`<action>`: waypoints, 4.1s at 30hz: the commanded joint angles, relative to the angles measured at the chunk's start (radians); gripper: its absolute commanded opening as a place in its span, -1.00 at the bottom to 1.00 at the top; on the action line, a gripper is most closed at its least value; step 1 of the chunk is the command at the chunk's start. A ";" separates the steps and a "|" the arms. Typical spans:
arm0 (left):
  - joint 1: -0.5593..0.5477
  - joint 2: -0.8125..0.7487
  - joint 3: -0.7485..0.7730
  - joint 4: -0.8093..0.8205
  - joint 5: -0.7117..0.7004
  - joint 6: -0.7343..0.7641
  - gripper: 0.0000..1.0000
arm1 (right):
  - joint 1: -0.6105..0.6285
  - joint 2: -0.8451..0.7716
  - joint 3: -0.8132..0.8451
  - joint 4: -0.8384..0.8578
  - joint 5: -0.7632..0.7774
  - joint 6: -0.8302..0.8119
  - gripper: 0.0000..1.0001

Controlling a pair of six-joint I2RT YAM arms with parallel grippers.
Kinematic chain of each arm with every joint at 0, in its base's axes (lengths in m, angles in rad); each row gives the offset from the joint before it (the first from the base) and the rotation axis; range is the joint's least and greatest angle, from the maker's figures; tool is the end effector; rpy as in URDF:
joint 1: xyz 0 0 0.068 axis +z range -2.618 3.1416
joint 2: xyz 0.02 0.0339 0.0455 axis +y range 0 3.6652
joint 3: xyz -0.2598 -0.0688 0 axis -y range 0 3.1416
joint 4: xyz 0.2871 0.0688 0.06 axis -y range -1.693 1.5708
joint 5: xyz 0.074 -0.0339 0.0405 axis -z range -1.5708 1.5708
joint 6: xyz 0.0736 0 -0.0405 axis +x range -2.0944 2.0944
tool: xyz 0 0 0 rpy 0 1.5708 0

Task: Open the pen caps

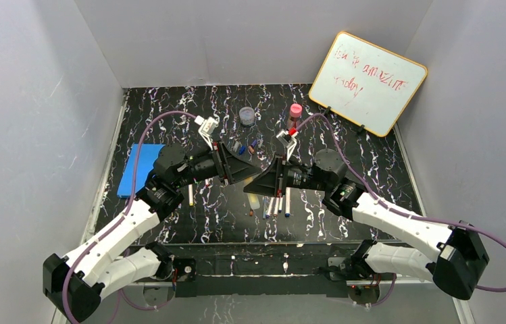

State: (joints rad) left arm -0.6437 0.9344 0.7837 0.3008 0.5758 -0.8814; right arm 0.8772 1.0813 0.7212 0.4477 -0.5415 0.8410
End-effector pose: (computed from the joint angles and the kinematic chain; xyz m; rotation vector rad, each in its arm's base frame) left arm 0.2100 -0.2077 0.3590 0.3536 1.6369 -1.6107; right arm 0.1781 0.2736 0.3098 -0.5473 1.6950 1.7182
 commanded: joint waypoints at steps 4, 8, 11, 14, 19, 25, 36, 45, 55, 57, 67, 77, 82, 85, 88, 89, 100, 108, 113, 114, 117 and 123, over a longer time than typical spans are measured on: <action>-0.003 -0.039 -0.009 0.063 0.058 -0.014 -0.20 | -0.004 -0.040 -0.026 0.119 0.029 0.017 -0.97; -0.004 -0.063 -0.029 0.044 0.042 -0.004 -0.30 | -0.004 -0.056 -0.043 0.130 0.066 0.015 -0.97; -0.003 -0.076 -0.039 0.045 0.030 -0.005 -0.41 | -0.004 -0.059 -0.045 0.130 0.079 0.010 -0.97; -0.004 -0.075 -0.040 0.039 0.026 -0.003 -0.45 | -0.004 -0.059 -0.044 0.126 0.086 0.006 -0.97; -0.003 -0.071 -0.051 0.063 0.033 -0.013 -0.47 | -0.003 -0.049 -0.042 0.127 0.090 0.007 -0.97; -0.002 -0.072 -0.081 0.129 0.054 -0.049 -0.66 | -0.004 -0.052 -0.062 0.150 0.103 0.022 -0.97; 0.001 -0.184 -0.069 0.096 -0.318 0.042 -1.00 | -0.004 -0.106 -0.109 0.044 0.115 0.021 -0.97; 0.006 -0.075 -0.023 0.255 -0.438 0.019 -1.00 | -0.004 -0.283 -0.224 -0.036 0.191 0.043 -0.97; 0.042 -0.110 -0.005 0.110 -0.595 0.082 -1.00 | -0.003 -0.341 -0.134 -0.270 0.298 -0.092 -0.97; 0.044 -0.080 0.059 0.006 -0.584 0.153 -1.00 | -0.004 -0.326 -0.077 -0.421 0.497 -0.141 -0.97; 0.044 -0.121 -0.043 -0.402 -0.650 0.420 -1.00 | -0.101 -0.040 -0.073 -0.792 0.913 -0.204 -0.97; 0.044 -0.204 -0.215 -0.443 -0.663 0.431 -1.00 | -0.195 0.130 -0.157 -0.567 0.765 -0.204 -0.97; 0.044 -0.187 -0.206 -0.442 -0.650 0.445 -1.00 | -0.225 0.193 -0.174 -0.475 0.732 -0.202 -0.97; 0.044 -0.178 -0.203 -0.440 -0.639 0.453 -1.00 | -0.235 0.225 -0.176 -0.456 0.719 -0.200 -0.89; 0.044 -0.172 -0.203 -0.435 -0.640 0.456 -1.00 | -0.241 0.248 -0.182 -0.432 0.709 -0.188 -0.77; 0.044 -0.170 -0.203 -0.434 -0.641 0.458 -1.00 | -0.241 0.252 -0.184 -0.430 0.707 -0.184 -0.73; 0.044 -0.152 -0.201 -0.425 -0.635 0.461 -1.00 | -0.243 0.227 -0.210 -0.446 0.708 -0.147 -0.31; 0.044 -0.138 -0.200 -0.434 -0.661 0.460 -1.00 | -0.244 0.172 -0.209 -0.497 0.715 -0.134 -0.17; 0.044 -0.108 -0.190 -0.451 -0.693 0.453 -1.00 | -0.244 0.115 -0.185 -0.560 0.736 -0.128 -0.09; 0.044 -0.102 -0.188 -0.452 -0.702 0.450 -1.00 | -0.243 0.105 -0.181 -0.574 0.741 -0.128 -0.08; 0.044 -0.074 -0.169 -0.457 -0.760 0.430 -1.00 | -0.244 0.058 -0.175 -0.612 0.748 -0.128 -0.05; 0.048 0.144 -0.038 -0.463 -0.876 0.392 -1.00 | -0.244 -0.077 -0.162 -0.663 0.722 -0.155 -0.03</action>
State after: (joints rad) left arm -0.6033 0.9565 0.6369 -0.1593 -0.1913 -0.4599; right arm 0.6361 1.0908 0.5148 -0.1761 0.1841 0.7036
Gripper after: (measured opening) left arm 0.247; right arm 0.482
